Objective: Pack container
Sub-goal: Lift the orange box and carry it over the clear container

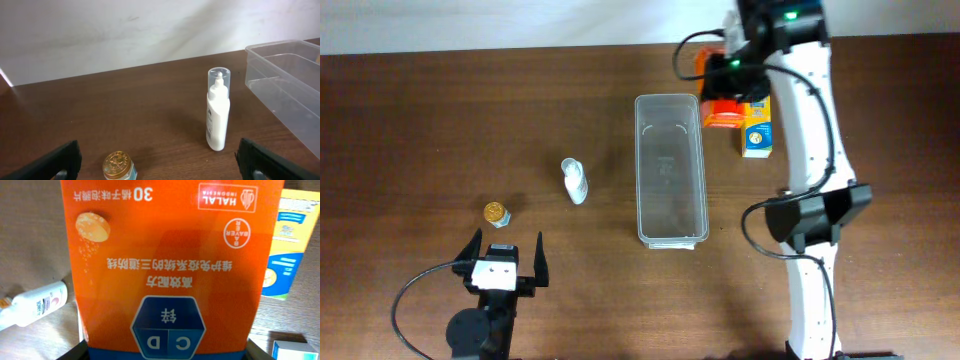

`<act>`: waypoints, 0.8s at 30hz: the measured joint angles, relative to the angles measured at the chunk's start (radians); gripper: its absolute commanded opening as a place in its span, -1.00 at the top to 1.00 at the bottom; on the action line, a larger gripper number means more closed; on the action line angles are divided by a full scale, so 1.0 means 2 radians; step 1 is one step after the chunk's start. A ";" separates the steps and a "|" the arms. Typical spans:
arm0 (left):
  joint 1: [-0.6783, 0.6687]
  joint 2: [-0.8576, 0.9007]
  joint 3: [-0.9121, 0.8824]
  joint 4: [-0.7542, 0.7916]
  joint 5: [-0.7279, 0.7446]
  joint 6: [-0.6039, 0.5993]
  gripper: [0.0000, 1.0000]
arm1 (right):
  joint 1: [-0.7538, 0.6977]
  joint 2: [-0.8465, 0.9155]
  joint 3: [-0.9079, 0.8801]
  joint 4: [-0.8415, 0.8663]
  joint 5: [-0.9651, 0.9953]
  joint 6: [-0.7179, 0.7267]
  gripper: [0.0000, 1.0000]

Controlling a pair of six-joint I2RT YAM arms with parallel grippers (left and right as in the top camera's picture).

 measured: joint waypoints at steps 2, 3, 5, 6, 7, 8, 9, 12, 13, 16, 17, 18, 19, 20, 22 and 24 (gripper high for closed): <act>0.000 0.000 0.000 0.000 0.000 0.000 -0.99 | 0.016 0.000 0.000 0.000 0.019 0.009 -0.10; 0.000 0.000 0.000 0.000 0.000 0.000 -0.99 | 0.025 0.000 0.000 0.000 0.028 0.016 -0.10; 0.000 0.000 0.000 0.000 0.000 0.000 -0.99 | 0.036 0.000 0.000 0.000 0.041 0.029 -0.15; 0.000 0.000 0.000 0.000 0.000 0.000 -0.99 | 0.040 0.000 0.000 0.000 0.045 0.036 -0.16; 0.000 0.000 0.000 0.000 0.000 0.000 -0.99 | 0.043 0.000 0.000 0.000 0.048 0.040 -0.16; 0.000 0.000 0.000 0.000 0.000 0.000 -0.99 | 0.046 0.000 0.000 0.000 0.052 0.046 -0.16; 0.000 0.000 0.000 0.000 0.000 0.000 -0.99 | 0.047 0.000 0.000 0.000 0.054 0.049 -0.16; 0.000 0.000 0.000 0.000 0.000 0.000 -0.99 | 0.052 0.000 0.000 0.000 0.060 0.059 -0.16; 0.000 0.000 0.000 0.000 0.000 0.000 -0.99 | 0.053 0.000 0.000 0.000 0.062 0.062 -0.16; 0.000 0.000 0.000 0.000 0.000 0.000 -0.99 | 0.062 0.000 -0.001 0.000 0.064 0.071 -0.16; 0.000 0.000 0.000 0.000 0.000 0.000 -0.99 | 0.066 0.001 -0.002 0.000 0.065 0.073 -0.16; 0.000 0.000 0.000 0.000 0.000 0.000 -0.99 | 0.071 0.001 -0.004 0.000 0.066 0.074 -0.17; 0.000 0.000 0.000 0.000 0.000 0.000 -0.99 | 0.075 0.002 -0.006 0.000 0.066 0.074 -0.16; 0.000 0.000 0.000 0.000 0.000 0.000 -0.99 | 0.080 0.003 -0.009 0.001 0.066 0.075 -0.17; 0.000 0.000 0.000 0.000 0.000 0.000 -0.99 | 0.092 0.005 -0.014 0.004 0.066 0.076 -0.18; 0.000 0.000 0.000 0.000 0.000 0.000 -0.99 | 0.100 0.007 -0.018 0.011 0.066 0.076 -0.18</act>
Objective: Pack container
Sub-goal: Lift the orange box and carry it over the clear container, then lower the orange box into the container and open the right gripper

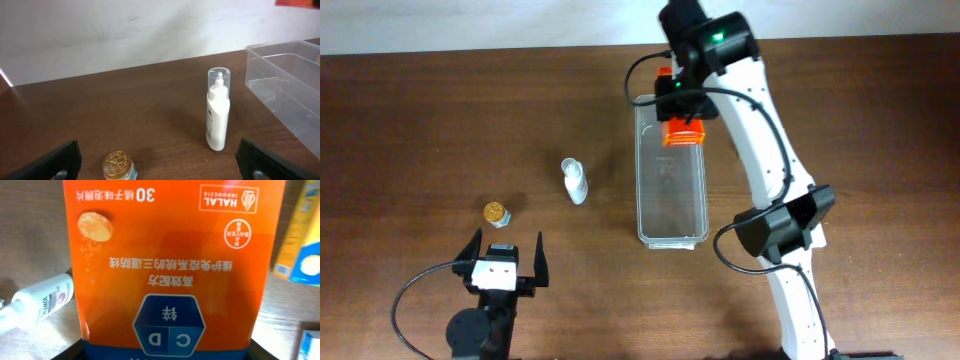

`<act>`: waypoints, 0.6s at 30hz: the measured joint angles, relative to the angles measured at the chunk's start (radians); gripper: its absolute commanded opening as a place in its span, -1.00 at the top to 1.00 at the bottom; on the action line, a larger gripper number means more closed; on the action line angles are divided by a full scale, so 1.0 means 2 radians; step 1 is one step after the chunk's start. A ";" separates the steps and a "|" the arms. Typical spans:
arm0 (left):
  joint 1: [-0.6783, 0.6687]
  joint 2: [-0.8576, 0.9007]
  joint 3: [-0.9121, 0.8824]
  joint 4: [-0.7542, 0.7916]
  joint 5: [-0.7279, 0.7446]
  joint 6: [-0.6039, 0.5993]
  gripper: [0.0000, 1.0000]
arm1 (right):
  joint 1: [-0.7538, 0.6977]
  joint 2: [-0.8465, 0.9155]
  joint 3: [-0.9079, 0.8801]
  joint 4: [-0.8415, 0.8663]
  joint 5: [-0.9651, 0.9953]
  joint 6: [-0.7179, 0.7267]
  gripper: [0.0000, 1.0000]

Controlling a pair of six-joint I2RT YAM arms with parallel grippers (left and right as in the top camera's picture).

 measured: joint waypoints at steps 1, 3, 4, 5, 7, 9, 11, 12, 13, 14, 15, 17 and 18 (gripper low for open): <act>0.000 0.000 0.000 0.000 0.000 0.000 -0.99 | 0.004 0.001 -0.003 0.006 0.000 0.003 -0.17; 0.000 0.000 0.000 0.000 0.000 0.000 -0.99 | 0.010 0.002 -0.009 0.018 0.002 0.009 -0.18; 0.000 0.000 0.000 0.000 0.000 0.000 -0.99 | 0.012 0.002 -0.013 0.025 0.002 0.011 -0.18; 0.000 0.000 0.000 0.000 0.000 0.000 -0.99 | 0.014 0.002 -0.016 0.032 0.004 0.013 -0.18; 0.000 0.000 0.000 0.000 0.000 0.000 -0.99 | 0.015 0.002 -0.024 0.046 0.008 0.023 -0.18; 0.000 0.000 0.000 0.000 0.000 0.000 -0.99 | 0.015 0.002 -0.033 0.053 0.012 0.034 -0.18; 0.000 0.000 0.000 0.000 0.000 0.000 -0.99 | 0.015 0.002 -0.044 0.056 0.015 0.042 -0.18; 0.000 0.000 0.000 0.000 0.000 0.000 -0.99 | 0.015 0.002 -0.052 0.055 0.016 0.047 -0.18; 0.000 0.000 0.000 0.000 0.000 0.000 -0.99 | 0.015 0.003 -0.057 0.053 0.017 0.048 -0.18; 0.000 0.000 0.000 0.000 0.000 0.000 -0.99 | 0.015 0.003 -0.064 0.049 0.018 0.051 -0.18; 0.000 0.000 0.000 0.000 0.000 0.000 -0.99 | 0.015 0.003 -0.072 0.046 0.019 0.052 -0.18; 0.000 0.000 0.000 0.000 0.000 0.000 -0.99 | 0.015 0.003 -0.084 0.045 0.019 0.054 -0.18; 0.000 0.000 0.000 0.000 0.000 0.000 -0.99 | 0.015 0.003 -0.089 0.045 0.019 0.055 -0.18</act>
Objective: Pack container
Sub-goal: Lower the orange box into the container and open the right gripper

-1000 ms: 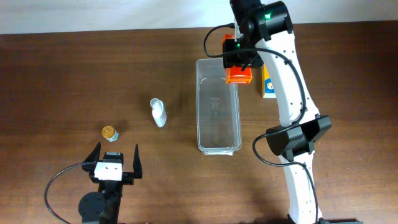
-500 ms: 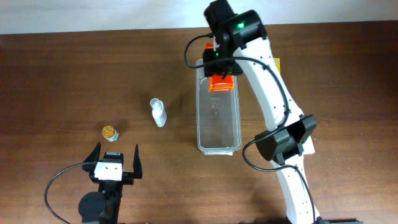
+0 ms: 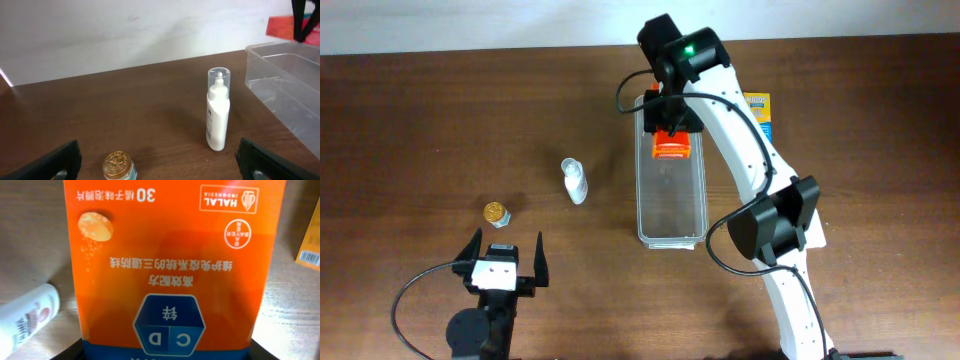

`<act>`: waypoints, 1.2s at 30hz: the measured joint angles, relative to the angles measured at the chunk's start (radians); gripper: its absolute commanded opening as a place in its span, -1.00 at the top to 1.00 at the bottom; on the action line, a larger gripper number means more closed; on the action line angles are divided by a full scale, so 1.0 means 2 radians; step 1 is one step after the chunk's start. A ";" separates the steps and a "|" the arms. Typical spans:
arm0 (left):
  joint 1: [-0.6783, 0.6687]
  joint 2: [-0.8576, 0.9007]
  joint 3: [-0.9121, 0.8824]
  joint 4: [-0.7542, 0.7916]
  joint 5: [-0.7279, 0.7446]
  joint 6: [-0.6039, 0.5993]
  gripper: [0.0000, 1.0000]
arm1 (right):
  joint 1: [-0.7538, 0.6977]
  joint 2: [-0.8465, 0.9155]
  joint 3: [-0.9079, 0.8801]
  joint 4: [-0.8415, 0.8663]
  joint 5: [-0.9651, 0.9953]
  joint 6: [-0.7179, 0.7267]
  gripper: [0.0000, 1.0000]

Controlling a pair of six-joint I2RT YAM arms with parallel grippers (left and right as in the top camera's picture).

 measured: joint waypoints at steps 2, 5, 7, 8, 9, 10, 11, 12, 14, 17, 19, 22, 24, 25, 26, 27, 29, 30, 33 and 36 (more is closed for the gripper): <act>0.000 0.000 0.000 0.000 0.000 0.000 -0.99 | 0.000 0.000 -0.009 0.003 0.001 0.002 -0.18; 0.000 0.000 0.000 0.000 0.000 0.000 -0.99 | 0.000 0.000 -0.013 0.010 0.001 0.004 -0.18; 0.000 0.000 0.000 0.000 0.000 0.000 -0.99 | 0.000 0.000 -0.013 0.011 0.001 0.006 -0.18; 0.000 0.000 0.000 0.000 0.000 0.000 -0.99 | 0.000 0.000 -0.013 0.011 0.001 0.006 -0.19; 0.000 0.000 0.000 0.000 0.000 0.000 -0.99 | 0.000 0.000 -0.014 0.010 0.001 0.006 -0.19; 0.000 0.000 0.000 0.000 0.000 0.000 -0.99 | 0.001 0.000 -0.017 0.007 0.001 0.006 -0.19; 0.000 0.000 0.000 0.000 0.000 0.000 -0.99 | 0.002 0.000 -0.020 0.005 0.001 0.006 -0.20; 0.000 0.000 0.000 0.000 0.000 0.000 -0.99 | 0.002 0.000 -0.023 0.004 0.001 0.006 -0.19; 0.000 0.000 0.000 0.000 0.000 0.000 -0.99 | 0.006 0.000 -0.035 0.003 0.001 0.007 -0.20; 0.000 0.000 0.000 0.000 0.000 0.000 -0.99 | 0.017 0.000 -0.054 0.010 0.001 0.008 -0.27; 0.000 0.000 0.000 0.000 0.000 0.000 -0.99 | 0.026 0.000 -0.063 0.019 0.001 0.008 -0.27; 0.000 0.000 0.000 0.000 0.000 0.000 -0.99 | 0.033 0.000 -0.072 0.028 0.002 0.007 -0.28; 0.000 0.000 0.000 0.000 0.000 0.000 -0.99 | 0.035 0.000 -0.078 0.032 0.005 0.007 -0.26; 0.000 0.000 0.000 0.000 0.000 0.000 -0.99 | 0.035 0.000 -0.080 0.034 0.007 0.007 -0.27; 0.000 0.000 0.000 0.000 0.000 0.000 -0.99 | 0.035 0.000 -0.084 0.038 0.013 0.007 -0.28; 0.000 0.000 0.000 0.000 0.000 0.000 -0.99 | 0.035 0.000 -0.086 0.041 0.020 0.007 -0.27; 0.000 0.000 0.000 0.000 0.000 0.000 -0.99 | 0.035 0.000 -0.089 0.050 0.031 0.007 -0.27; 0.000 0.000 0.000 0.000 0.000 0.000 -0.99 | 0.034 0.000 -0.092 0.057 0.036 0.007 -0.27; 0.000 0.000 0.000 0.000 0.000 0.000 -0.99 | 0.034 0.000 -0.101 0.079 0.045 0.007 -0.27; 0.000 0.000 0.000 0.000 0.000 0.000 -0.99 | 0.034 0.000 -0.112 0.093 0.048 0.007 -0.27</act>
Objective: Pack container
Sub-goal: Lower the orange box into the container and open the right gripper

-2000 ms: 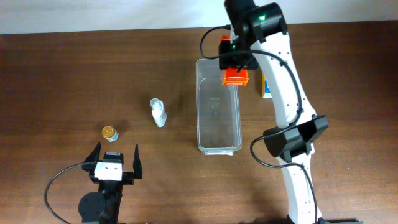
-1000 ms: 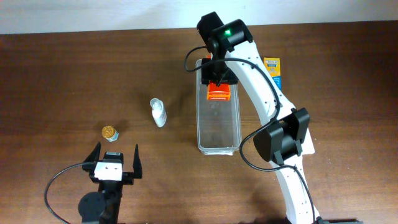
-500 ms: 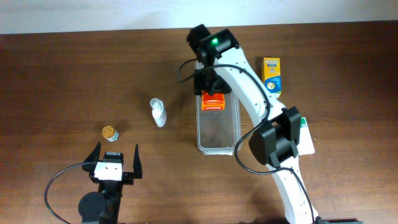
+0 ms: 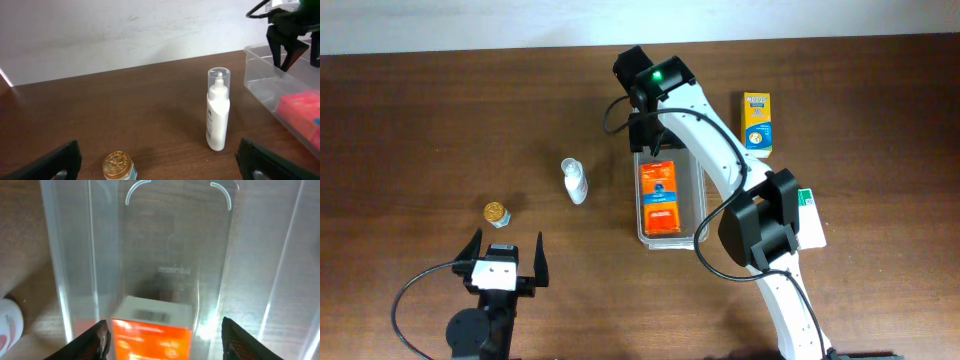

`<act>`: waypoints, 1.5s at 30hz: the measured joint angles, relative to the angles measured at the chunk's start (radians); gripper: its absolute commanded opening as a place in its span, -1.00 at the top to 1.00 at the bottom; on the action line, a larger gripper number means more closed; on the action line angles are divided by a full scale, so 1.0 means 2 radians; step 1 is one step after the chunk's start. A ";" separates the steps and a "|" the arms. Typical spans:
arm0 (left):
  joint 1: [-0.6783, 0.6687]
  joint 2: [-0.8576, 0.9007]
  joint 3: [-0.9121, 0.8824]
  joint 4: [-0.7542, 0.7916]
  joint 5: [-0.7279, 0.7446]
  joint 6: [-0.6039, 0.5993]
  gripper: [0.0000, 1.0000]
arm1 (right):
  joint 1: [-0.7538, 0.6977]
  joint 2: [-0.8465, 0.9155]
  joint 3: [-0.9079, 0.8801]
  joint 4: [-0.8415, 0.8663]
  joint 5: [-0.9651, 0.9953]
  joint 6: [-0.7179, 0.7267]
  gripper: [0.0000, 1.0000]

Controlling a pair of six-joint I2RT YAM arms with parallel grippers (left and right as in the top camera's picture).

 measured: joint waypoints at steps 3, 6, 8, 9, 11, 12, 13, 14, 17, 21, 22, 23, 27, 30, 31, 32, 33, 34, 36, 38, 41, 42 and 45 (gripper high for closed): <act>0.000 0.000 0.000 0.000 0.000 0.000 -0.99 | 0.000 0.000 -0.006 0.002 0.004 0.000 -0.28; 0.000 0.000 0.000 0.000 0.000 0.000 -0.99 | 0.000 0.000 -0.006 0.003 0.017 0.000 -0.29; 0.000 0.000 0.000 0.000 0.000 0.000 -0.99 | -0.001 0.000 -0.006 0.002 0.025 -0.001 -0.29; 0.000 0.000 0.000 0.000 0.000 0.000 -0.99 | -0.001 0.000 -0.006 0.000 0.028 0.000 -0.30; 0.000 0.000 0.000 0.000 0.000 0.000 -0.99 | -0.003 0.000 -0.006 -0.004 0.032 0.000 -0.30; 0.000 0.000 0.000 0.000 0.000 0.000 -0.99 | -0.005 0.000 -0.006 -0.005 0.033 -0.001 -0.29; 0.000 0.000 0.000 0.000 0.000 0.000 -0.99 | -0.007 0.000 -0.007 -0.005 0.034 -0.001 -0.29; 0.000 0.000 0.000 0.000 0.000 0.000 -0.99 | -0.010 0.000 -0.007 -0.005 0.034 0.000 -0.29; 0.000 0.000 0.000 0.000 0.000 0.000 -0.99 | -0.020 0.000 -0.007 -0.003 0.032 -0.001 -0.28; 0.000 0.000 0.000 0.000 0.000 0.000 -0.99 | -0.031 0.000 -0.007 0.020 0.014 -0.007 0.06; 0.000 0.000 0.000 0.000 0.000 0.000 -0.99 | -0.033 0.000 -0.007 0.026 0.008 -0.012 0.19; 0.000 0.000 0.000 0.000 0.000 0.000 -0.99 | -0.035 0.000 -0.007 0.032 0.003 -0.017 0.26; 0.000 0.000 0.000 0.000 0.000 0.000 -0.99 | -0.035 0.000 -0.007 0.044 -0.011 -0.030 0.45; 0.000 0.000 0.000 0.000 0.000 0.000 -0.99 | -0.035 0.000 -0.007 0.049 -0.016 -0.034 0.49; 0.000 0.000 0.000 0.000 0.000 0.000 -0.99 | -0.035 0.000 -0.008 0.050 -0.016 -0.034 0.52; 0.000 0.000 0.000 0.000 0.000 0.000 -0.99 | -0.035 0.000 -0.010 0.051 -0.016 -0.035 0.55; 0.000 0.000 0.000 0.000 0.000 0.000 -0.99 | -0.035 0.000 -0.014 0.052 -0.017 -0.036 0.58; 0.000 0.000 0.000 0.000 0.000 0.000 -0.99 | -0.035 0.000 -0.020 0.053 -0.017 -0.037 0.62; 0.000 0.000 0.000 0.000 0.000 0.000 -0.99 | -0.035 0.000 -0.033 0.053 -0.018 -0.039 0.70; 0.000 0.000 0.000 0.000 0.000 0.000 -0.99 | -0.035 0.000 -0.046 0.053 -0.020 -0.039 0.72; 0.000 0.000 0.000 0.000 0.000 0.000 -0.99 | -0.035 0.000 -0.055 0.061 -0.026 -0.040 0.73; 0.000 0.000 0.000 0.000 0.000 0.000 -0.99 | -0.035 0.000 -0.055 0.063 -0.028 -0.039 0.73; 0.000 0.000 0.000 0.000 0.000 0.000 -0.99 | -0.035 0.000 -0.055 0.066 -0.039 -0.040 0.73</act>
